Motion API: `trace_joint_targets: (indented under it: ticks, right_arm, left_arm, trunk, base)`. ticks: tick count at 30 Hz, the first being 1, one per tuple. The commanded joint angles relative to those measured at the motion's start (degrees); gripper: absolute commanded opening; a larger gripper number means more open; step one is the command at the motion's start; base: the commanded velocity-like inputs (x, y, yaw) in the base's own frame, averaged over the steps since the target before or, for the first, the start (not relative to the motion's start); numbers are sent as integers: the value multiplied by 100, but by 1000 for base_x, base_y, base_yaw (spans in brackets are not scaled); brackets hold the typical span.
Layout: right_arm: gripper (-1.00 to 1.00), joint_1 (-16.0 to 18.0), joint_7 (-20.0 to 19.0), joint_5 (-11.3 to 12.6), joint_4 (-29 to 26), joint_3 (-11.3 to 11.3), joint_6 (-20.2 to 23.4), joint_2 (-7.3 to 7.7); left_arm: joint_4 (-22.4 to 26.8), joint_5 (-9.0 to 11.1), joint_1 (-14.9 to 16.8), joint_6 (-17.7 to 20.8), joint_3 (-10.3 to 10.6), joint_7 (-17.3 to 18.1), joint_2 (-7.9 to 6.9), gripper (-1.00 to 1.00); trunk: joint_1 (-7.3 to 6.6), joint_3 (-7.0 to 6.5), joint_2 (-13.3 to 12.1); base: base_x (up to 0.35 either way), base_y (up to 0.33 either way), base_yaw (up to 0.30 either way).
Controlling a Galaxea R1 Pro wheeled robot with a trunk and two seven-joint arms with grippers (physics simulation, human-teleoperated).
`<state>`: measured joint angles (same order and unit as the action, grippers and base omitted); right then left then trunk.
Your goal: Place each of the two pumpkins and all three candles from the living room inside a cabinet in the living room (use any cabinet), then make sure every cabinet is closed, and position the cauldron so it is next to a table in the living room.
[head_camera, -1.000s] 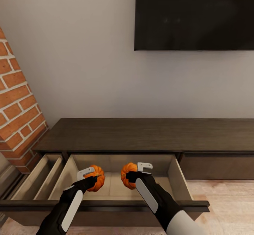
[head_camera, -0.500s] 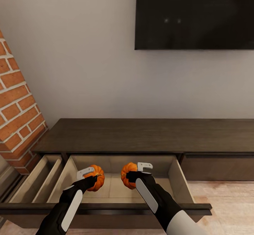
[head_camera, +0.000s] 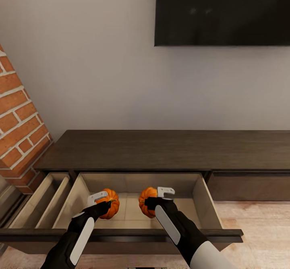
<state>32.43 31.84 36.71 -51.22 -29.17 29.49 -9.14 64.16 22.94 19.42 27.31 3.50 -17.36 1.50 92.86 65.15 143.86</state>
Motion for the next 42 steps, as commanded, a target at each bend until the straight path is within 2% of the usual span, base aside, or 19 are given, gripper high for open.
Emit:
trace_joint_targets:
  ticks: [1,10,16,17,23,24,30,35,42]
  right_arm:
    - [-100,0,18,-3,24,-1,-7,0]
    - [-100,5,24,-6,145,6,-22,0]
    - [-100,6,24,-6,147,8,-22,0]
    - [100,5,24,-6,147,7,-22,0]
    - [100,7,24,-6,147,8,-22,0]
    - [100,6,24,-7,147,8,-22,0]
    - [100,3,19,-14,147,8,-15,0]
    - [100,8,16,-9,135,8,-9,0]
    - [100,9,33,4,75,42,33,8]
  left_arm:
    - [0,-9,0,2,1,-13,1,-100]
    - [0,-9,0,2,1,-13,0,-100]
    - [0,-9,0,2,1,-13,2,-100]
    - [0,-9,0,2,1,-13,1,-100]
    - [0,-9,0,7,1,-13,8,-100]
    - [0,-9,0,6,1,-13,8,100]
    - [3,-9,0,2,-12,-21,1,100]
    - [67,-1,0,-3,-13,-10,7,100]
    - [392,57,0,191,-27,13,-12,100]
  trunk:
    - [0,0,0]
    - [21,177,11]
    - [21,177,11]
    - [21,177,11]
    - [21,177,11]
    - [21,177,11]
    - [21,177,11]
    - [10,89,5]
    - [-8,-66,-4]
  base:
    - [0,0,0]
    - [0,0,0]
    - [0,0,0]
    - [0,0,0]
    - [0,0,0]
    - [0,0,0]
    - [0,0,0]
    - [0,0,0]
    - [0,0,0]
